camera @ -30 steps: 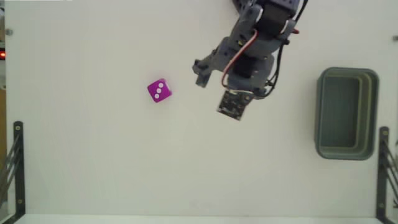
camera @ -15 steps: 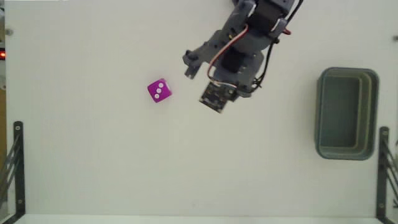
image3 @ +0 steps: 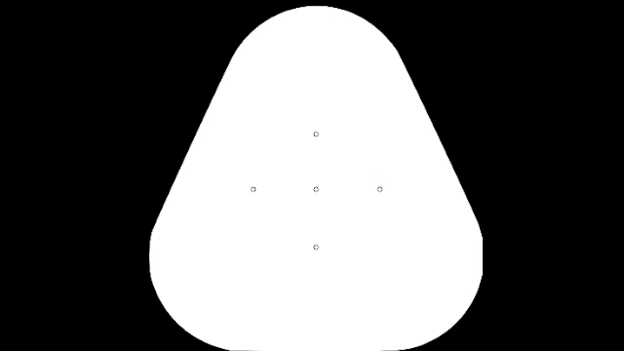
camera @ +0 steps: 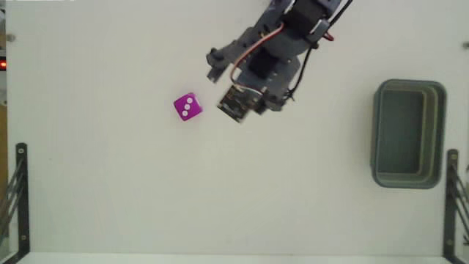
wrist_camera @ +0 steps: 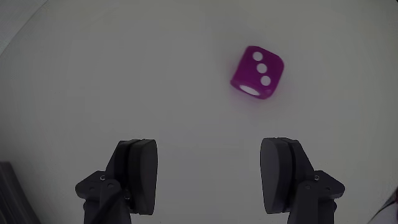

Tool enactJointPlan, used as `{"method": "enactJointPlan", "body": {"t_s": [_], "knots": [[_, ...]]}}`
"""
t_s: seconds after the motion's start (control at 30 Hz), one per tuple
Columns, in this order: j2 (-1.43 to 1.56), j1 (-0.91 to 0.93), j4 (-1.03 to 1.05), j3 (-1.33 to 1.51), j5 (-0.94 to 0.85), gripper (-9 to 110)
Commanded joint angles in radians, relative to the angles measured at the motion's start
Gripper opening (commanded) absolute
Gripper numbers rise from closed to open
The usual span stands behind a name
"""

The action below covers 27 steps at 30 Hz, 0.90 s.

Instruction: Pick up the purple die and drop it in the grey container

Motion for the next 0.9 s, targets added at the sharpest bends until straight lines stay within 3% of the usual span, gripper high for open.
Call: {"method": "enactJointPlan", "body": {"t_s": [0.0, 0.87], "knots": [[0.034, 0.035, 0.002, 0.005, 0.003, 110], [0.034, 0.208, 0.002, 0.005, 0.003, 110]]}}
